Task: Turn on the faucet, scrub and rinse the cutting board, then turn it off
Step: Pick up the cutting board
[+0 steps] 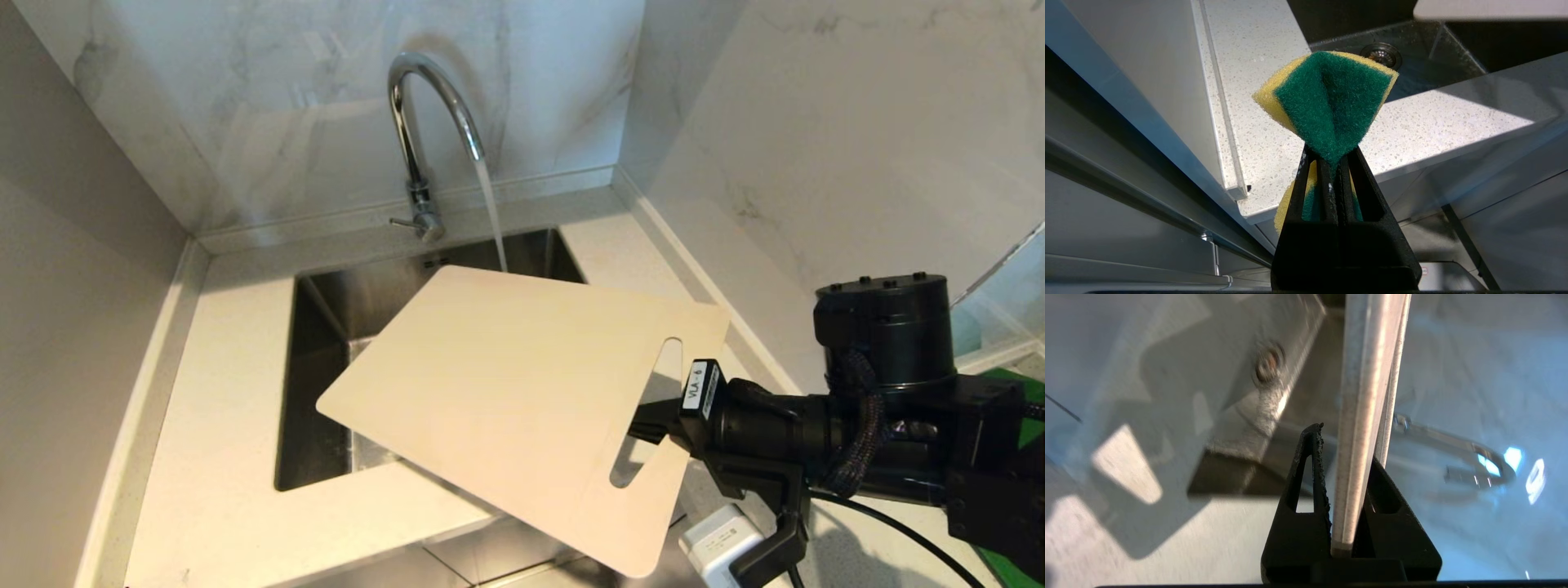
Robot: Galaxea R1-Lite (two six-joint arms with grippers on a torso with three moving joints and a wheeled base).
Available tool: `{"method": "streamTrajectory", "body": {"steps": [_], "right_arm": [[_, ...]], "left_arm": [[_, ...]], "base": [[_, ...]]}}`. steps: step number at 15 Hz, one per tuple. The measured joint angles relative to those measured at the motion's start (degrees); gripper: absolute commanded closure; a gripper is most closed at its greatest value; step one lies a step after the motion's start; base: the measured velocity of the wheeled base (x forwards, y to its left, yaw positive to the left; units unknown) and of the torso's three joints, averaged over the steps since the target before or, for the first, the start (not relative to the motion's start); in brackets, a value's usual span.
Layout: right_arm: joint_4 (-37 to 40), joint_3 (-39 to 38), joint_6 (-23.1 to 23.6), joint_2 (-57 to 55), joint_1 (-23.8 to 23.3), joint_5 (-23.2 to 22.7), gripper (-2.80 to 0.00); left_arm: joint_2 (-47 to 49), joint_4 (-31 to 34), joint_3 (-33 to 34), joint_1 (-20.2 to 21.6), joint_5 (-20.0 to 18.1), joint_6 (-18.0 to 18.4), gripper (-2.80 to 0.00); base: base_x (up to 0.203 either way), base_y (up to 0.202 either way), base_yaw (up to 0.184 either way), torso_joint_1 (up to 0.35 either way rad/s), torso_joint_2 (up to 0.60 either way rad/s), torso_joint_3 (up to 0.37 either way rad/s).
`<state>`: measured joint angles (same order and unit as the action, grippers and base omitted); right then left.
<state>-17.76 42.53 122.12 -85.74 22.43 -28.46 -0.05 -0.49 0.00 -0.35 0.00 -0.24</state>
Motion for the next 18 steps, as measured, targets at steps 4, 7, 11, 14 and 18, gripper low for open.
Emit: {"method": "streamTrajectory", "body": {"steps": [4, 7, 11, 14, 18], "right_arm": [[8.49, 3.11, 7.53, -2.2, -0.86, -3.5, 0.0], [17.73, 8.68, 12.96, -3.32, -1.54, -4.13, 0.0], [27.67, 14.88, 20.6, -6.46, -2.84, -4.14, 0.0], [32.37, 17.71, 22.32, -7.49, -3.55, -2.78, 0.0], [44.36, 25.98, 26.75, -7.75, -5.11, 1.27, 0.0]], "left_arm": [[0.0, -0.04, 0.0, 0.0, -0.02, 0.0, 0.0], [0.0, -0.01, 0.0, 0.0, 0.0, 0.0, 0.0], [0.0, -0.02, 0.0, 0.0, 0.0, 0.0, 0.0], [0.0, -0.02, 0.0, 0.0, 0.0, 0.0, 0.0], [0.0, 0.0, 0.0, 0.02, 0.0, -0.01, 0.0]], "base": [[0.0, 0.0, 0.0, 0.0, 0.0, 0.0], [0.0, 0.0, 0.0, 0.0, 0.0, 0.0], [0.0, 0.0, 0.0, 0.0, 0.0, 0.0], [0.0, 0.0, 0.0, 0.0, 0.0, 0.0], [0.0, 0.0, 0.0, 0.0, 0.0, 0.0]]}}
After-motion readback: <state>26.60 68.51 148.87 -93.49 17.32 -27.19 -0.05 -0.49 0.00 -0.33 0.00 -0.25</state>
